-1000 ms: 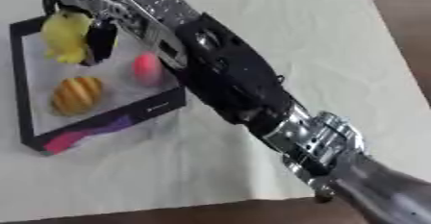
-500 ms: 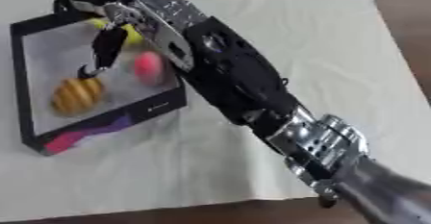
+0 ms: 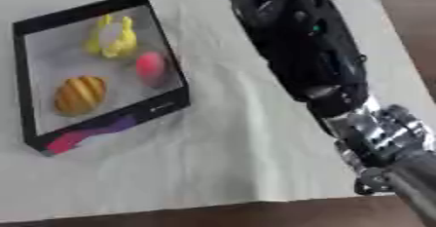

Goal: Pick up objects on the table and place them in the box.

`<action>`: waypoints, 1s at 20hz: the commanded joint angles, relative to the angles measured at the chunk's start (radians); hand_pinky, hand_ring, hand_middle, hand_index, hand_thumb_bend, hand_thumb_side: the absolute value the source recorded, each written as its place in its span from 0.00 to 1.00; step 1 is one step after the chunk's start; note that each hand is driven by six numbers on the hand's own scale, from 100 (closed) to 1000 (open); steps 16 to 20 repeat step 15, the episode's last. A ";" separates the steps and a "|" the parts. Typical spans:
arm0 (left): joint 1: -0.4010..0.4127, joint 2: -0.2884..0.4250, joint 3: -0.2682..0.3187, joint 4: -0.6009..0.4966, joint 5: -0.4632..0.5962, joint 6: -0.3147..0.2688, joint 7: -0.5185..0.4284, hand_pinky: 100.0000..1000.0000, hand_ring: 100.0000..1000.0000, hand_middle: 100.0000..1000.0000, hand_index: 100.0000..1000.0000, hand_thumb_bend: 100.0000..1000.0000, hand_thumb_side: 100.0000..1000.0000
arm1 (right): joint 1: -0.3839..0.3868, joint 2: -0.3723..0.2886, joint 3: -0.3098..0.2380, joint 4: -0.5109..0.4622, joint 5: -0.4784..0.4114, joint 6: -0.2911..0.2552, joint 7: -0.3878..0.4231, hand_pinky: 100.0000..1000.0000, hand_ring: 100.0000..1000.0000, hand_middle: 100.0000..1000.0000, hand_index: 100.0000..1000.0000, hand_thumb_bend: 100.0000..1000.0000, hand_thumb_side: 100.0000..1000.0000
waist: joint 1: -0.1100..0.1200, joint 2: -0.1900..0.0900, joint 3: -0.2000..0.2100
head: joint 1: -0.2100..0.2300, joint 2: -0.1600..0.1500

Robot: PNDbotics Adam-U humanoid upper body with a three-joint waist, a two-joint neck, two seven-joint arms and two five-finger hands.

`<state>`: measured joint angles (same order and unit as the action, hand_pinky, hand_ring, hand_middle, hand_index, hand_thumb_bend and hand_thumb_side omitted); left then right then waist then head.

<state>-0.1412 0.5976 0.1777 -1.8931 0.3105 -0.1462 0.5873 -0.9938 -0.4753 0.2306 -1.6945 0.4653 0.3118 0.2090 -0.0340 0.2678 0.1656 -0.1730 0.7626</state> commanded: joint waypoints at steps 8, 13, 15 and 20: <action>-0.003 0.020 0.000 -0.001 0.000 0.002 -0.008 0.74 0.81 0.83 0.83 0.41 0.58 | 0.313 -0.217 -0.230 -0.227 -0.545 0.019 -0.330 0.79 0.72 0.69 0.86 0.36 0.21 | 0.020 -0.030 -0.018 | 0.043 0.004; -0.003 0.011 0.000 0.001 0.004 0.003 -0.008 0.74 0.81 0.83 0.84 0.42 0.58 | 0.460 -0.191 -0.296 -0.247 -0.690 -0.028 -0.467 0.80 0.77 0.74 0.88 0.32 0.27 | 0.030 -0.027 -0.022 | 0.054 -0.001; -0.004 0.008 -0.001 0.000 0.006 0.003 -0.011 0.74 0.81 0.83 0.84 0.42 0.59 | 0.493 -0.176 -0.307 -0.248 -0.716 -0.057 -0.511 0.80 0.78 0.75 0.88 0.32 0.27 | 0.033 -0.025 -0.022 | 0.054 -0.008; -0.004 0.008 -0.001 0.000 0.006 0.003 -0.011 0.74 0.81 0.83 0.84 0.42 0.59 | 0.493 -0.176 -0.307 -0.248 -0.716 -0.057 -0.511 0.80 0.78 0.75 0.88 0.32 0.27 | 0.033 -0.025 -0.022 | 0.054 -0.008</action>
